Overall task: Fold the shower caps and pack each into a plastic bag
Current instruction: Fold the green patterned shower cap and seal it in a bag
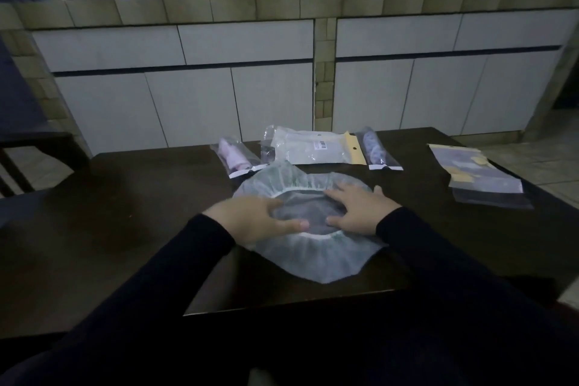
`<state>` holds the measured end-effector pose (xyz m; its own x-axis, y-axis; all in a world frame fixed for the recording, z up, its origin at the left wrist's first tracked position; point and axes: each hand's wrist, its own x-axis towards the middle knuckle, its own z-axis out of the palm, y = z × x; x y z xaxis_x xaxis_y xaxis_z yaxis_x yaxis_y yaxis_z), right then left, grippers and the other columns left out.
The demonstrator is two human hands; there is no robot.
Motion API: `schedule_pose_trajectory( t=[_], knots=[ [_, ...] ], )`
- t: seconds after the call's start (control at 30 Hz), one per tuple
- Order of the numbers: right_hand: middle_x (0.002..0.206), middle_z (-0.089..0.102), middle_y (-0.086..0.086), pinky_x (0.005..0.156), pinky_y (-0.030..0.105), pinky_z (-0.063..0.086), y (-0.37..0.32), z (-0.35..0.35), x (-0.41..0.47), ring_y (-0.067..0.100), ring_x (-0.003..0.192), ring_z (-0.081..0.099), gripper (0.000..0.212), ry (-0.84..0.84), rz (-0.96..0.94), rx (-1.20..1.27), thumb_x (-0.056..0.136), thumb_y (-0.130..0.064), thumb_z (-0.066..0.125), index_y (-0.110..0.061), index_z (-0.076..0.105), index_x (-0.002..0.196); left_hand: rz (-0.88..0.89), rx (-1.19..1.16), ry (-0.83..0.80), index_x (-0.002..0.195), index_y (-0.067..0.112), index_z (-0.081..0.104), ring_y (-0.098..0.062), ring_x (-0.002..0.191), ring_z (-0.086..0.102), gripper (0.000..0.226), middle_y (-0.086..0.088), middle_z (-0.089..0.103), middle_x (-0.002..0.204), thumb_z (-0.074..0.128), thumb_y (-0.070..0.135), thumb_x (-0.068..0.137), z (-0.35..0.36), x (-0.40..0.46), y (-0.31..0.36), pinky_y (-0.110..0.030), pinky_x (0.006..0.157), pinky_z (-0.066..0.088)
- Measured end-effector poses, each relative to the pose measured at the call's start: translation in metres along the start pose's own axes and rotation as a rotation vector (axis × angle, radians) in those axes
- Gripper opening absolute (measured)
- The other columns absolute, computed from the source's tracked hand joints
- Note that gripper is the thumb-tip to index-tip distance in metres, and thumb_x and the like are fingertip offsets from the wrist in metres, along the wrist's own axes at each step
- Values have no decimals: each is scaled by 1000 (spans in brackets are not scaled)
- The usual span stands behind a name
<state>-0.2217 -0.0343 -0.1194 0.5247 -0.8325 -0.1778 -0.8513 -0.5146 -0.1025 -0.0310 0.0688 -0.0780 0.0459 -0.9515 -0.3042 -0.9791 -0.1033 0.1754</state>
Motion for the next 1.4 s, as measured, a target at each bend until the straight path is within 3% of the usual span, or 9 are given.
schedule_pose_trajectory(
  t=[0.2,0.3,0.43,0.67,0.77,0.97,1.13,1.23,1.4],
  knots=[
    [154,23,7,110,59,18,-25,1,-4,33,141,18,57,344,163,235,94,-34,40,-22,25,148,230,301,708,122,26,60,-17,110,57,51,4,62,122,42,61,91,-23,28,21,-40,96,38],
    [159,11,10,111,61,11,-30,27,0,37,144,8,69,197,221,137,94,-52,33,-22,10,152,403,321,457,145,28,38,-18,139,30,66,3,35,152,38,65,90,-2,61,19,-43,111,24],
    [161,3,1,114,59,8,-7,31,5,28,147,5,72,128,59,60,91,-67,24,-32,9,152,69,133,188,152,33,10,-25,147,7,90,2,6,161,19,84,78,33,82,-7,-52,115,12],
    [151,36,0,110,48,26,1,11,-6,20,137,32,51,555,47,135,97,-44,36,-21,41,142,-233,38,181,146,17,32,-37,139,29,108,-12,26,155,11,91,70,25,59,10,-56,109,24],
    [154,29,4,112,50,23,-14,26,-15,24,141,26,57,364,117,170,96,-48,30,-21,35,145,-63,137,328,149,16,25,-33,144,17,117,-6,21,158,6,92,62,23,43,21,-62,109,15],
    [160,8,0,117,50,8,0,40,-21,24,147,7,68,186,59,150,92,-66,19,-33,16,151,28,55,183,150,41,-5,-19,148,0,120,10,-9,161,24,100,49,60,43,-6,-55,115,8],
    [149,33,-6,111,45,29,10,32,-35,13,136,31,55,398,-134,317,90,-61,39,-35,40,139,157,-150,360,146,40,26,-16,145,16,99,8,14,159,41,90,62,59,38,-13,-58,115,9],
    [105,55,-15,91,27,43,26,22,-50,-1,101,49,35,399,-320,422,79,-62,57,-32,61,97,418,-236,630,95,33,63,-11,111,49,53,11,56,116,59,77,66,54,37,-26,-46,99,41],
    [98,59,-15,91,22,44,38,20,-58,-2,99,54,44,81,-378,517,55,-56,83,-34,66,90,306,-395,399,65,26,67,-2,73,60,41,11,67,74,66,66,65,48,37,-31,-20,69,47]
  ],
)
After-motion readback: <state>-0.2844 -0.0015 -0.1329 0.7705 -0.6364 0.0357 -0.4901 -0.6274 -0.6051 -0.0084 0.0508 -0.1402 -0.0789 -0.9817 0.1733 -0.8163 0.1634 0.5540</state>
